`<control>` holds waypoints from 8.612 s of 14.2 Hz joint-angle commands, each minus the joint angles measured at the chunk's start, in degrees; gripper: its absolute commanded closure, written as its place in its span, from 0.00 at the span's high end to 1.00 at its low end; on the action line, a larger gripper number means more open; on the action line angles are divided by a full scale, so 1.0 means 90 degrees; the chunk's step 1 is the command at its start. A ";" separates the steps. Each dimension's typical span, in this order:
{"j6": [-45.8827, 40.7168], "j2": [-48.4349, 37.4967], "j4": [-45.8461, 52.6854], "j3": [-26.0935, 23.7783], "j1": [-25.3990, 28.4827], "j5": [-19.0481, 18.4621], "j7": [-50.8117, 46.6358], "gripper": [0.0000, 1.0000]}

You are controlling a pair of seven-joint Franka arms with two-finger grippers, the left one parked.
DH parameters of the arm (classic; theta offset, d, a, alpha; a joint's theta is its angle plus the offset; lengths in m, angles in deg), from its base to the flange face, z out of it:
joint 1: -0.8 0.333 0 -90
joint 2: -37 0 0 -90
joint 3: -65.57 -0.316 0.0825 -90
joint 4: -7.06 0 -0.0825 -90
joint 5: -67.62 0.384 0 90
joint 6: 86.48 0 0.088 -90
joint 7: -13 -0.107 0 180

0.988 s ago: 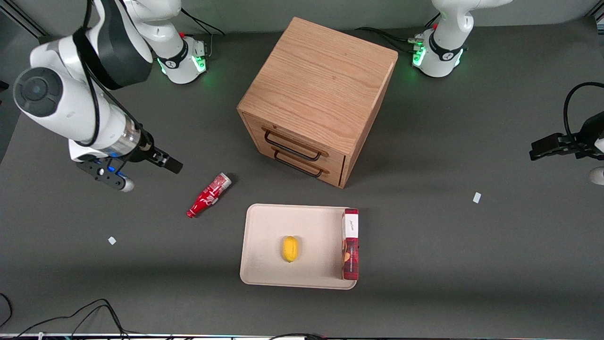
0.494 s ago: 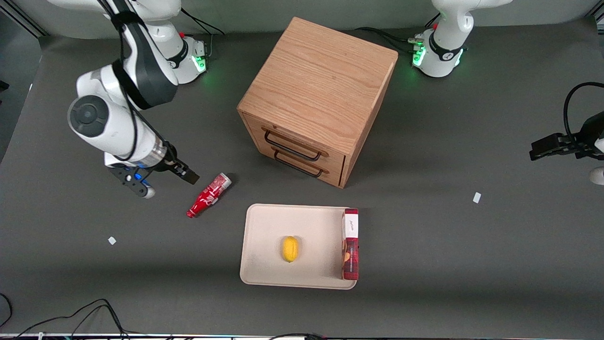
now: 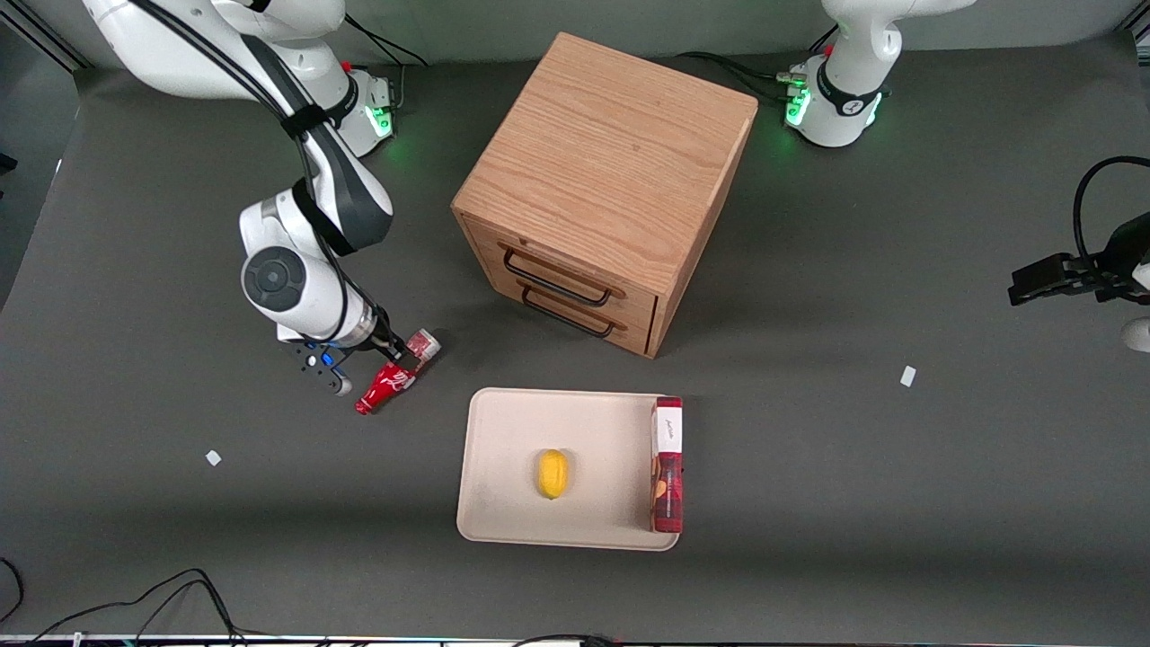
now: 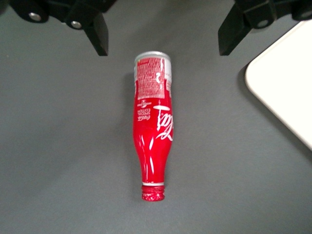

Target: Place coke bottle on tray

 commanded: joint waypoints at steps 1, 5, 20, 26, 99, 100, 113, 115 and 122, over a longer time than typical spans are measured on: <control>0.0337 0.0190 -0.0098 -0.0046 -0.0012 -0.0318 -0.0362 1.00; 0.0562 0.0590 -0.0069 0.0012 -0.0071 -0.0629 -0.0469 1.00; 0.1305 0.1275 -0.0049 0.0149 -0.0139 -0.1285 -0.1007 1.00; 0.1335 0.1284 -0.0049 0.0149 -0.0120 -0.1285 -0.1075 0.04; -0.0628 0.4322 0.5742 0.0403 0.1589 -0.1294 0.3133 1.00; -0.0628 0.4322 0.5742 0.0403 0.1589 -0.1294 0.3133 1.00; -0.1252 0.2186 0.3948 0.0315 0.1102 -0.1226 0.3026 1.00; -0.1700 0.1367 0.3236 0.0305 0.0897 -0.1197 0.3084 1.00; -0.3458 -0.0091 0.2509 -0.1021 -0.0879 -0.1207 0.4439 1.00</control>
